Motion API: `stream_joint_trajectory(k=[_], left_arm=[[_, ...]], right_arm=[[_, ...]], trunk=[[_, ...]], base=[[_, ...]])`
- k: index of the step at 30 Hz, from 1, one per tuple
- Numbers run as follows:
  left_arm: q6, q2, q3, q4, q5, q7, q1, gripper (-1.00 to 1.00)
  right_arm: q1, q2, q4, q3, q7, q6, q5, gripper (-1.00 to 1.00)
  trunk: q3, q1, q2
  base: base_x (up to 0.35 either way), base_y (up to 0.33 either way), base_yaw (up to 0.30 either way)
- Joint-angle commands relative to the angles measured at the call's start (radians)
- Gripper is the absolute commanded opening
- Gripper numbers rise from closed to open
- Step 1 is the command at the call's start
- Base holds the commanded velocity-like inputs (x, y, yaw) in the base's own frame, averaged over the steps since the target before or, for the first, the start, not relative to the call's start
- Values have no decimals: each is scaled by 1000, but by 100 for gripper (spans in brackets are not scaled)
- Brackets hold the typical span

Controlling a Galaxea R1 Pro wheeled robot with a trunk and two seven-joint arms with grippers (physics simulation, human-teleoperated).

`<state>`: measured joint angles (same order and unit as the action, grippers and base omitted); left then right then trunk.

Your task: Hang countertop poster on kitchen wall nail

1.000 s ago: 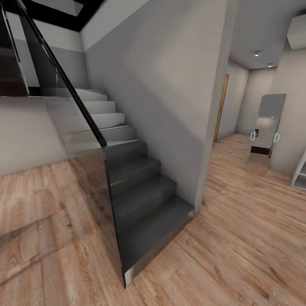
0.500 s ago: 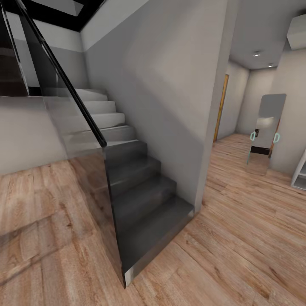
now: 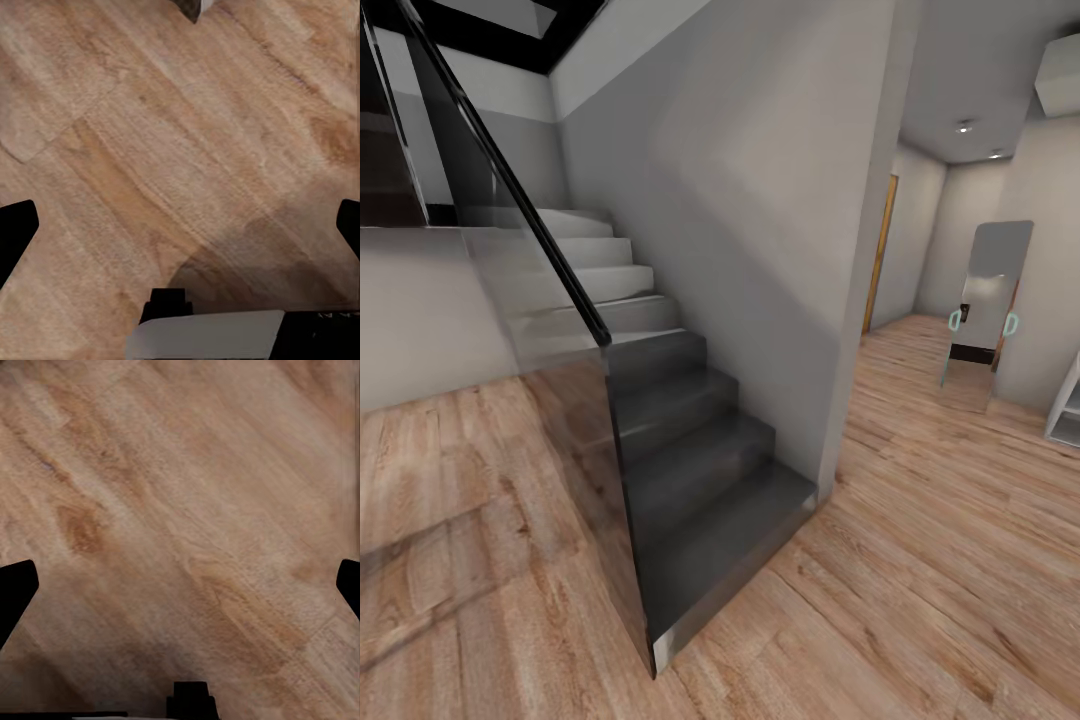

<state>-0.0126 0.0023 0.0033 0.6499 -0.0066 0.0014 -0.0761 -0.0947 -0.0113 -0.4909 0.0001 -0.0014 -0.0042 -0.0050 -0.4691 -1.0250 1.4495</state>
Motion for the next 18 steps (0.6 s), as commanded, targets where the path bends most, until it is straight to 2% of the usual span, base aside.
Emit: stream_joint_trajectory(k=[1,6,10,18], left_arm=[[-2,9,2,25,-1,-1,-1,100],[-1,22,8,34,0,-1,-1,100],[-2,23,10,3,2,-1,-1,100],[-2,24,10,2,2,-1,-1,100]], right_arm=[[0,-1,-15,1,0,0,0,100],[5,2,-16,6,0,0,2,100],[6,9,-12,6,-4,-1,8,100],[6,10,-12,6,-6,-2,9,100]], trunk=[[-1,0,0],[-1,0,0],[-1,0,0],[-1,0,0]], base=[[0,0,0],[0,0,31],[0,0,257],[0,0,289]])
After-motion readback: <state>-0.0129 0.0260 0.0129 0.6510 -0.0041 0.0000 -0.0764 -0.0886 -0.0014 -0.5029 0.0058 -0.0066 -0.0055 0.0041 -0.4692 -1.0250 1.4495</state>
